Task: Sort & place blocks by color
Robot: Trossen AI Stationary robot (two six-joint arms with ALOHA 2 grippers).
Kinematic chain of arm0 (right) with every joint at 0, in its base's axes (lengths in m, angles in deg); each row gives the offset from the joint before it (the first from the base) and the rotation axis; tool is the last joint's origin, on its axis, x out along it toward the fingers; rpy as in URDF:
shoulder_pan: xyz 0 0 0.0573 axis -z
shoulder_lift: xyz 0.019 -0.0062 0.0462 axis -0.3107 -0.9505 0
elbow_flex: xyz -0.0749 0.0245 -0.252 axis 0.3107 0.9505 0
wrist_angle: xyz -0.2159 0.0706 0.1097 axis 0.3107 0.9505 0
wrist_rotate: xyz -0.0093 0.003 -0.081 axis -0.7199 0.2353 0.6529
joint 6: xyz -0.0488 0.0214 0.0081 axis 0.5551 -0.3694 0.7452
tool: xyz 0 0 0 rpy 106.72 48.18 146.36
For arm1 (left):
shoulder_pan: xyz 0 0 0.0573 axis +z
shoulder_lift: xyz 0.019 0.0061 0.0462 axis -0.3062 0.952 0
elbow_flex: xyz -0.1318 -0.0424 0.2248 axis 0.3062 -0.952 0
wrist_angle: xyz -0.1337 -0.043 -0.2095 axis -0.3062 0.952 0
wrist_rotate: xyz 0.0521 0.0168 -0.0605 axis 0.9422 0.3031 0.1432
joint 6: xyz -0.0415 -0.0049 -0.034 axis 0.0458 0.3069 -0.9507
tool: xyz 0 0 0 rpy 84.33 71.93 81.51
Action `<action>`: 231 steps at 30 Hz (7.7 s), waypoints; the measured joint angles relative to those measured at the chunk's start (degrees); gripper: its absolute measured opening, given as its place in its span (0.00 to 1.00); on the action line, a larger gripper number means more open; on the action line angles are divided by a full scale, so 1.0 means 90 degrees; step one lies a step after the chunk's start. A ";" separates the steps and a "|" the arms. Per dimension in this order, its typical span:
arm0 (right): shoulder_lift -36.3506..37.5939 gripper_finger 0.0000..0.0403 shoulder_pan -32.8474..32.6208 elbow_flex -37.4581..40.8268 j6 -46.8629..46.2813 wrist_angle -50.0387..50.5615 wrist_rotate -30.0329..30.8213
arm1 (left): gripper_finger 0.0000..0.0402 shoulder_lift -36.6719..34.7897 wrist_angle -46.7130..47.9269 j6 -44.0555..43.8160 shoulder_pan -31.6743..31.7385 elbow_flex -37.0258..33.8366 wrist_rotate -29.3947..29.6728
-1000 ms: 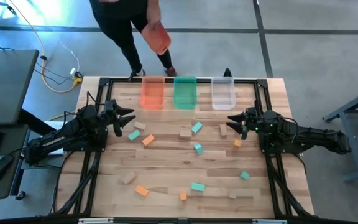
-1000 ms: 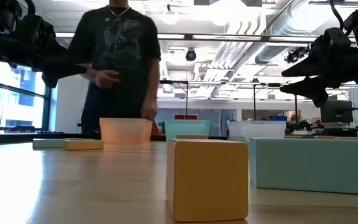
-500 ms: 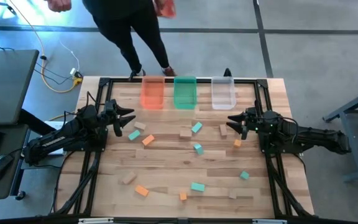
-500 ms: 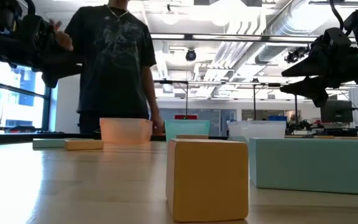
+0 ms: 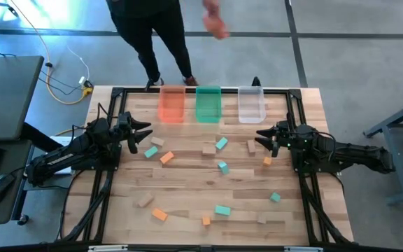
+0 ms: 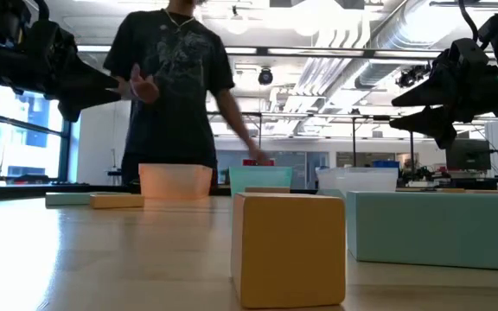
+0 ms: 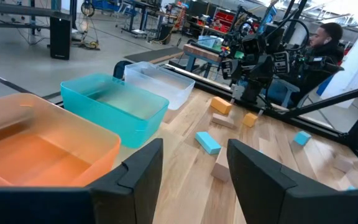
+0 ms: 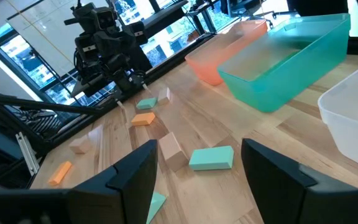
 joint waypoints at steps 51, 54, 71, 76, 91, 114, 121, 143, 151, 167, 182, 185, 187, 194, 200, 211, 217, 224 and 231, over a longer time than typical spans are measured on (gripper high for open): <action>-0.0926 0.55 0.0001 -0.3105 -0.1113 0.1215 0.0806 | 0.42 0.0000 0.0000 0.0000 0.0002 0.0001 0.0002; -0.1431 0.55 0.0002 -0.3593 -0.1115 0.1785 0.0894 | 0.42 0.0002 0.0000 -0.0051 0.0002 0.0002 0.0002; -0.4183 0.55 -0.0005 -0.4942 -0.1846 0.3290 0.0451 | 0.42 0.0000 0.0000 -0.0165 0.0002 0.0000 0.0002; -0.4794 0.55 -0.0225 -0.5056 -0.2305 0.3553 0.0250 | 0.42 0.0001 -0.0001 -0.0165 0.0001 0.0000 0.0002; -0.5986 0.55 -0.1138 -0.5064 -0.4045 0.4072 0.0717 | 0.42 0.0001 0.0000 -0.0165 0.0000 0.0002 0.0002; -0.7932 0.55 -0.1022 -0.5064 -0.5124 0.4682 0.0954 | 0.42 0.0002 0.0000 -0.0165 0.0001 0.0002 0.0001; -0.8425 0.55 -0.1022 -0.5064 -0.5419 0.4777 0.0952 | 0.42 0.0002 0.0000 -0.0167 0.0000 0.0002 0.0002; -0.9253 0.31 -0.1018 -0.5083 -0.5576 0.4636 0.0646 | 0.42 0.0002 0.0000 -0.0168 0.0000 0.0000 0.0000; -0.9114 0.25 -0.1020 -0.5066 -0.5494 0.4604 0.0566 | 0.42 0.0001 0.0000 -0.0168 0.0001 0.0002 0.0000; -0.7621 0.25 -0.1035 -0.5042 -0.5579 0.2959 0.1592 | 0.42 0.0002 0.0007 -0.0622 0.0002 0.0000 0.0000; -0.6748 0.25 -0.0314 -0.5051 -0.3762 0.1913 0.2692 | 0.42 0.0002 0.0073 -0.0912 0.0002 0.0002 0.0037; -0.6613 0.25 0.0008 -0.5054 -0.3094 0.1694 0.2799 | 0.42 0.0001 0.0074 -0.1198 0.0002 0.0000 0.0063; -0.6528 0.25 0.0276 -0.5054 -0.2674 0.1545 0.2812 | 0.42 0.0001 0.0073 -0.1276 0.0002 0.0002 0.0068; -0.6437 0.26 0.1275 -0.5061 -0.1074 0.0797 0.2314 | 0.42 0.0001 0.0025 -0.1426 0.0002 0.0002 0.0078; -0.6445 0.26 0.1999 -0.5207 -0.0250 0.0752 0.1853 | 0.42 0.0000 0.0005 -0.2011 0.0002 0.0000 0.0078; -0.6471 0.26 0.2854 -0.6543 0.0282 0.2879 0.1772 | 0.42 0.0002 0.0002 -0.2057 0.0001 0.0002 0.0234; -0.6828 0.26 0.2936 -0.6869 -0.0261 0.3750 0.1451 | 0.42 0.0002 0.0002 -0.2055 0.0002 0.0002 0.0377; -0.7741 0.26 0.2936 -0.6931 -0.0693 0.4198 0.0914 | 0.42 0.0002 0.0002 -0.2055 0.0002 0.0002 0.0450; -0.8563 0.26 0.2936 -0.6931 -0.0976 0.4442 0.0614 | 0.42 0.0001 0.0002 -0.2052 0.0002 0.0000 0.0464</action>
